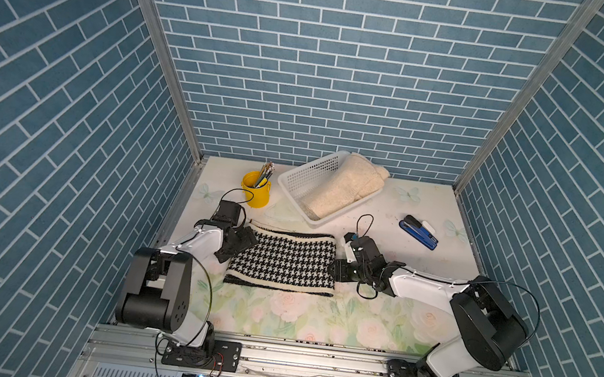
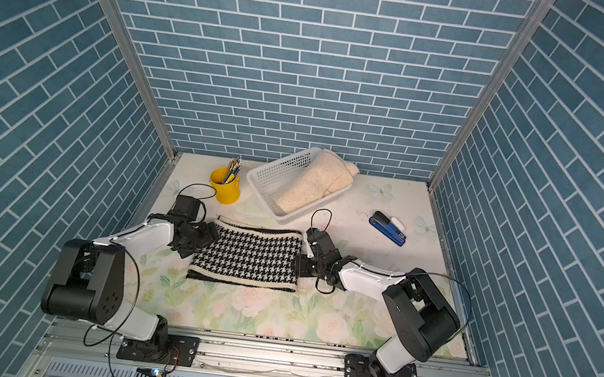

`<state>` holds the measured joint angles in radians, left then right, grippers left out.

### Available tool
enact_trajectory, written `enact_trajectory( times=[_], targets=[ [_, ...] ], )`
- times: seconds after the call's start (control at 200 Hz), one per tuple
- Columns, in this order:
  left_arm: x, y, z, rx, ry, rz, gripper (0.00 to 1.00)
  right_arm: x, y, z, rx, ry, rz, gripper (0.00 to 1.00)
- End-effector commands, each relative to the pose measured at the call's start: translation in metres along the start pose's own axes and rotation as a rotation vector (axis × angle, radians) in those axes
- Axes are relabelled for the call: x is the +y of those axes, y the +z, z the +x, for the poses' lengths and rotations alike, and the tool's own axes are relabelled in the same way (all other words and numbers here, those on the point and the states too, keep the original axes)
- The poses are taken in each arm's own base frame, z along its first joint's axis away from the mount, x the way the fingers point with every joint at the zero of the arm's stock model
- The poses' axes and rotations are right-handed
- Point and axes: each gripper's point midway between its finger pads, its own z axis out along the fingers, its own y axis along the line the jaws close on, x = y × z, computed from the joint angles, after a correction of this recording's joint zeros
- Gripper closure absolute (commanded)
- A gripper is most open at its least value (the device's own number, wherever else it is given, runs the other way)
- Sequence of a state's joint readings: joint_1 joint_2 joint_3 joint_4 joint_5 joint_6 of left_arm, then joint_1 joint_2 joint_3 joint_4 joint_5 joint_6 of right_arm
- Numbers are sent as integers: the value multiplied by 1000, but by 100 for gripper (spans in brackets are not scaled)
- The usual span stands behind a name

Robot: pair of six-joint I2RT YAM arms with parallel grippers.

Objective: Roll up the scarf and place it into the basket
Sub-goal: Fold the scarf at the center of the board, then roll the scarf at the center of the board.

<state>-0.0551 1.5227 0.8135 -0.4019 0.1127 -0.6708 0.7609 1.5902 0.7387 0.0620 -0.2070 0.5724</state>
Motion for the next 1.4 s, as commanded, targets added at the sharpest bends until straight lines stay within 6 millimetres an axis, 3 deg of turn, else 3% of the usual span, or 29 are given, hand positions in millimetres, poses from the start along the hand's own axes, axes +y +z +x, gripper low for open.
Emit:
enact_trajectory(
  times=[0.0,0.115,0.25,0.335,0.4,0.485,0.61,0.82,0.865,0.885,0.91,0.955,0.98,1.215,1.395],
  targets=[
    [2,2,-13,-29,-16,-33,9,10,14,7,53,31,-78,47],
    [-17,-5,-17,-30,-2,45,11,11,25,13,83,61,-102,48],
    [-36,-41,-32,-106,29,117,11,12,34,20,98,99,-145,54],
    [-58,-67,-34,-128,93,192,12,14,37,23,96,117,-168,68],
    [-78,-85,-29,-131,158,232,12,12,38,24,98,123,-160,85],
    [-114,-100,-8,-115,263,296,12,7,32,22,80,127,-128,100],
    [-163,-108,26,-90,348,386,11,-6,18,18,52,115,-56,100],
    [-245,-79,99,55,473,531,12,-24,3,30,59,115,7,100],
    [-259,-71,114,77,492,550,20,-27,1,33,60,118,11,100],
    [-262,-66,121,92,490,555,29,-29,0,34,59,121,17,100],
    [-267,-62,127,106,482,566,45,-31,-2,36,59,125,23,99],
    [-273,-52,138,142,460,584,86,-35,-5,39,54,130,28,100],
    [-275,-47,143,161,449,595,100,-37,-7,40,52,132,33,100],
    [-273,-19,177,245,408,544,100,-44,-31,32,-18,128,34,99],
    [-268,-17,199,283,402,539,100,-32,-44,17,-64,115,-13,99]
  ],
)
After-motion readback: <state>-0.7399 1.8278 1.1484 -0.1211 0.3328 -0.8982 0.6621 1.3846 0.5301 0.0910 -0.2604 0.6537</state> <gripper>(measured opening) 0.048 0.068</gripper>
